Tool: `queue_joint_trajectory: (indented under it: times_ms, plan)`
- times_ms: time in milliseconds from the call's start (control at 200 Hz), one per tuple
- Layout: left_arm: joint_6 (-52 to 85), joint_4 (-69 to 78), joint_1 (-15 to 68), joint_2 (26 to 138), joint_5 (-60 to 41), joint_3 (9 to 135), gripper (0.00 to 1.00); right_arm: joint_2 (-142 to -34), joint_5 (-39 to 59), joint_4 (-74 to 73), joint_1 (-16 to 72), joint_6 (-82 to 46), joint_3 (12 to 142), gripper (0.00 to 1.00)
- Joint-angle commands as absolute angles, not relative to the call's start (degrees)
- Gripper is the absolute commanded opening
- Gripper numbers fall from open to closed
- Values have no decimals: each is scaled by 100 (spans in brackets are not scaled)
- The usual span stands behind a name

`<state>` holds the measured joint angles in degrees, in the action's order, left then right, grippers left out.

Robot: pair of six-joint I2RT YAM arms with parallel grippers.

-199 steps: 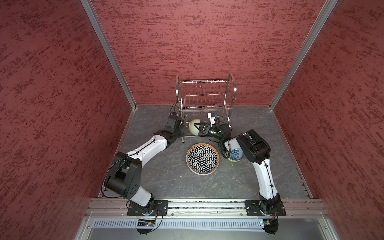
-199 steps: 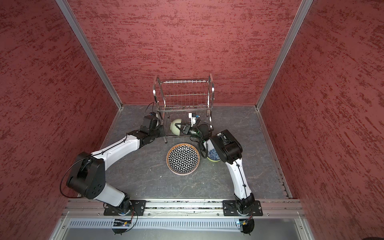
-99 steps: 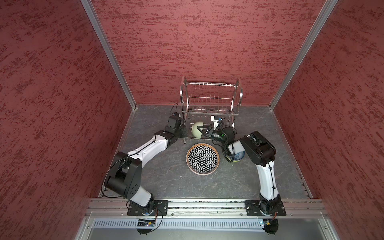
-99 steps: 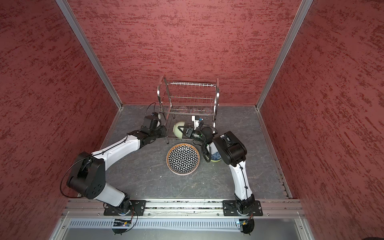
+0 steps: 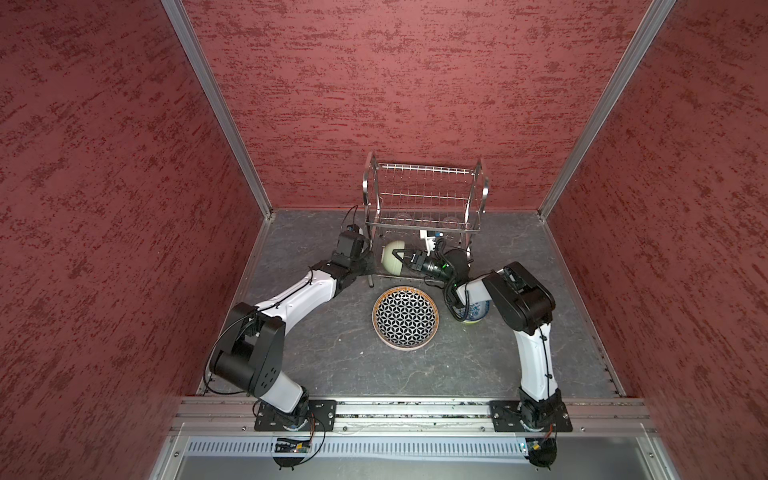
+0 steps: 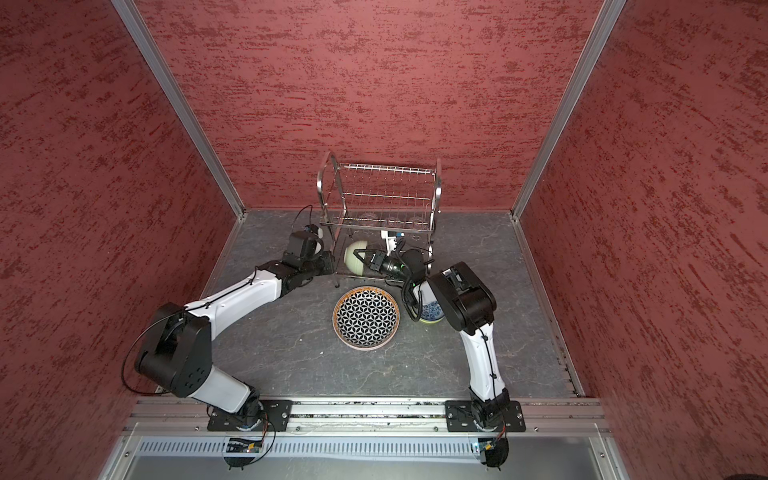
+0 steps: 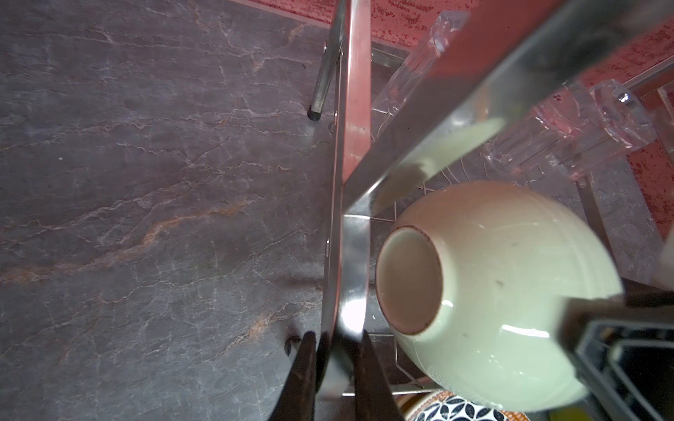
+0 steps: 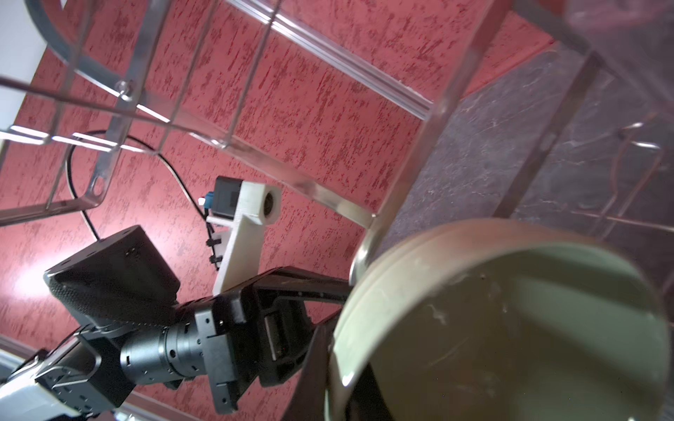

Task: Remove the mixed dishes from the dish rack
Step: 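Pull the pale green bowl out of the rack toward the robot with the right gripper, then lower the pale green bowl onto the blue floral bowl stack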

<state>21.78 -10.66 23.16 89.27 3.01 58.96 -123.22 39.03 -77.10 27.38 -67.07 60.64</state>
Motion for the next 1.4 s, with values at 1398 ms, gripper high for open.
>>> queue_joint_trajectory:
  times_ms: [1398]
  plan:
    - [2796,-594,1784,8668,422,5468,13,-6860,1222,2686,3832,-2237,5796,0]
